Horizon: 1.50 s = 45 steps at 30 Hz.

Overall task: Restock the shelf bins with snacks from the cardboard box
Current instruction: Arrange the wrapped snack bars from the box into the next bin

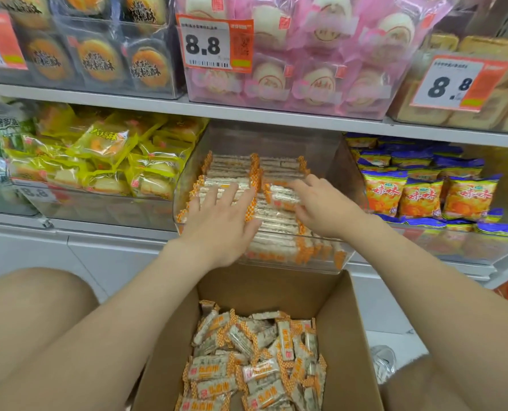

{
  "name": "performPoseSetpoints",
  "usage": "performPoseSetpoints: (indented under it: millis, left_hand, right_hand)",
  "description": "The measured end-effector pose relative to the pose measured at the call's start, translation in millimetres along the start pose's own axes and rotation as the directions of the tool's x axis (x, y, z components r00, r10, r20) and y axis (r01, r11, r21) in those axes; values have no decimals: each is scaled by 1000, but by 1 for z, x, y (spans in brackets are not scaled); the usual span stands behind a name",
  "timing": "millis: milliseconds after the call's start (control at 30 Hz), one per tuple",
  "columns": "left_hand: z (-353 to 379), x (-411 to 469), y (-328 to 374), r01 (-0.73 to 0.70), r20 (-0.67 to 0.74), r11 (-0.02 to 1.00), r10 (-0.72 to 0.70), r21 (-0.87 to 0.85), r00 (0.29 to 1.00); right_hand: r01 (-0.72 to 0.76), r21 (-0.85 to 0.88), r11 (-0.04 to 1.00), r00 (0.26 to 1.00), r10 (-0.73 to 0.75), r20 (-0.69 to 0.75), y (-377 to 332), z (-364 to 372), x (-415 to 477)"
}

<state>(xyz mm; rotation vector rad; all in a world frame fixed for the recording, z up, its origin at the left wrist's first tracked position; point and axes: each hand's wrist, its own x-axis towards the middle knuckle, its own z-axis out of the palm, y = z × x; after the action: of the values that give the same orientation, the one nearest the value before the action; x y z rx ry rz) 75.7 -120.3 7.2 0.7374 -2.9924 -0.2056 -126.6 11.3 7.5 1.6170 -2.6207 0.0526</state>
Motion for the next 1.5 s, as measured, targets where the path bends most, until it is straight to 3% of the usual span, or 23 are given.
performPoseSetpoints:
  millis: [67,167,233,300,400,700,833,933,1033,1100,1167,1233,1267,1333,1400,1500]
  left_hand:
    - [5,6,0,37,92,999,-34,-32,995]
    - [6,10,1,60,133,998,-55,-34,990]
    - [5,11,2,63,141,997,-58,-34,988]
    - [4,11,1,67,145,997,-63,-24,987]
    - [6,11,2,60,135,998,-58,-10,989]
    - [11,9,-2,23,103,1000,-20,-22,994]
    - [11,4,-3,14,8,998,-14,-55,1000]
    - [12,-3,-4,-3,-151,999,-4,-45,989]
    - [12,-20,4,-129,-455,989,85,-67,887]
    - [15,-39,15,-209,-530,971,117,-117,840]
    - [30,-61,24,-210,-361,963,139,-168,922]
    - [58,-78,28,-148,22,971,154,-186,988]
    - [74,-83,28,-135,228,979,168,-153,959]
    - [105,-89,26,-182,547,979,203,-93,812]
    - [135,-93,25,-198,690,974,218,-110,690]
    - [178,-96,18,-162,757,981,186,-107,626]
  right_hand:
    - [-34,-1,999,999,34,18,0,12,13]
    - [-174,-29,984,982,171,-87,-3,17,26]
    - [-266,113,957,956,277,-101,-8,17,31]
    - [-335,288,897,935,355,-16,-15,17,33]
    - [-381,328,865,923,375,83,-30,14,37]
    - [-373,216,902,926,376,32,-28,23,42]
    - [-345,216,913,926,369,-77,-32,16,33]
    - [-309,136,941,915,333,-226,-35,5,17]
    - [-151,228,962,911,225,-347,-48,-13,-12]
    - [-14,341,940,926,141,-350,-62,-21,-44]
    - [69,410,910,963,47,-266,-76,-21,-82]
    - [61,424,904,996,-29,-82,-86,-5,-118]
    - [39,406,913,997,-61,40,-87,10,-132]
    - [11,340,940,955,-111,276,-89,46,-152]
    - [2,292,957,879,-140,456,-88,87,-166]
    - [-82,306,948,775,-132,618,-85,143,-178]
